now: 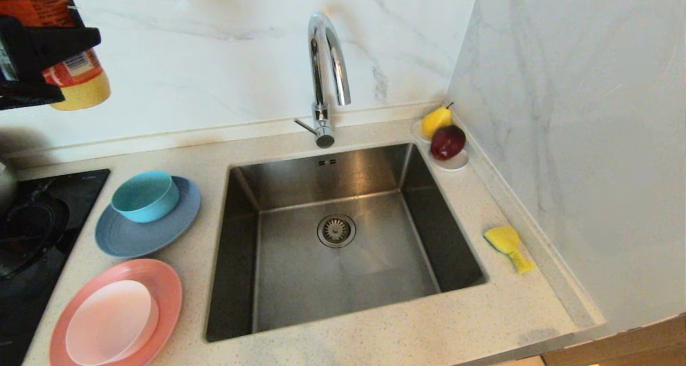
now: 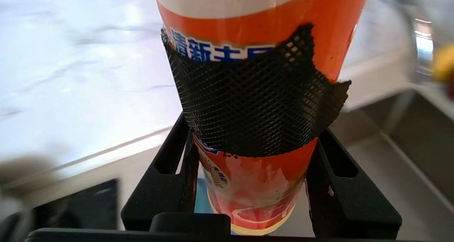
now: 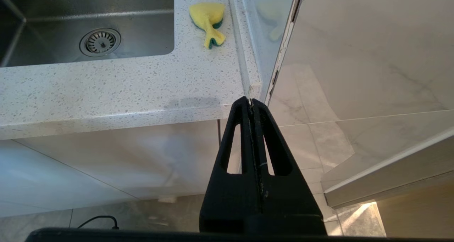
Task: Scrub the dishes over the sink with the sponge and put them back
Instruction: Squeeze it onto the sponge
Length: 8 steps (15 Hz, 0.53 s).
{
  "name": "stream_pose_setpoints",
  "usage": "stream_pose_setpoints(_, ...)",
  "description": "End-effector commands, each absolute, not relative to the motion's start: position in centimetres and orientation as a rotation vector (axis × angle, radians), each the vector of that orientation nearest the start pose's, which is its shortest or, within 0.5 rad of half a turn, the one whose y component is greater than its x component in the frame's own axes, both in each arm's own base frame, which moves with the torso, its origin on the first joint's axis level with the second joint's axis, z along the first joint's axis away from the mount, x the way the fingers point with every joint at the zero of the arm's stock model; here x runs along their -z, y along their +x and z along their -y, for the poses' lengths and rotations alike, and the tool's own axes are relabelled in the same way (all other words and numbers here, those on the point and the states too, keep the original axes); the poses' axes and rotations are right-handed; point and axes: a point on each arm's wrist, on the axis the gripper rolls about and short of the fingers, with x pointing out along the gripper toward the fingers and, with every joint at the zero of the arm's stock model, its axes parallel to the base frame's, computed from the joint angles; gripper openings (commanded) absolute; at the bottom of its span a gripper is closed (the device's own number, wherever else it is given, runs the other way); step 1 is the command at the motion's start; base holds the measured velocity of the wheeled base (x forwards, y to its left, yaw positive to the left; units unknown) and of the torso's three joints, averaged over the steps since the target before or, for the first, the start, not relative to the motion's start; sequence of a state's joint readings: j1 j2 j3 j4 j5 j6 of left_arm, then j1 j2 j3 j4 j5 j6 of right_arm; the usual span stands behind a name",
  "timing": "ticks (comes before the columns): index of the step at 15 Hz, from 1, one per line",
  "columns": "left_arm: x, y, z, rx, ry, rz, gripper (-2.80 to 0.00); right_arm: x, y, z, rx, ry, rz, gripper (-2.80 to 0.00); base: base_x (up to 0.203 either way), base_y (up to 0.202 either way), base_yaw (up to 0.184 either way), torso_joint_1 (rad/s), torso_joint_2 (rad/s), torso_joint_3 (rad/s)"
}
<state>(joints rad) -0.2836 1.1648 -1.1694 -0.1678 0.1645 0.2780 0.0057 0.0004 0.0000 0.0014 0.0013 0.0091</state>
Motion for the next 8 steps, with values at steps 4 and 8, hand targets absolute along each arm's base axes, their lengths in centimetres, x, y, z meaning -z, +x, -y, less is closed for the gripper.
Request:
stream_pose_setpoints(4,-36.7,15.5,7.4,0.257,0.327,0.188,-2.8,-7.5,-2.3,0.0,-0.008,0.009,0.0,-2.8,0.0,0.0,0.0,0.0,0.0,0.0)
stream_pose_setpoints(8,-38.2,15.6,8.7,0.301,0.345,0.183,-2.8,-7.5,-2.3,0.0,-0.008,0.009,0.0,-2.8,0.0,0.0,0.0,0.0,0.0,0.0)
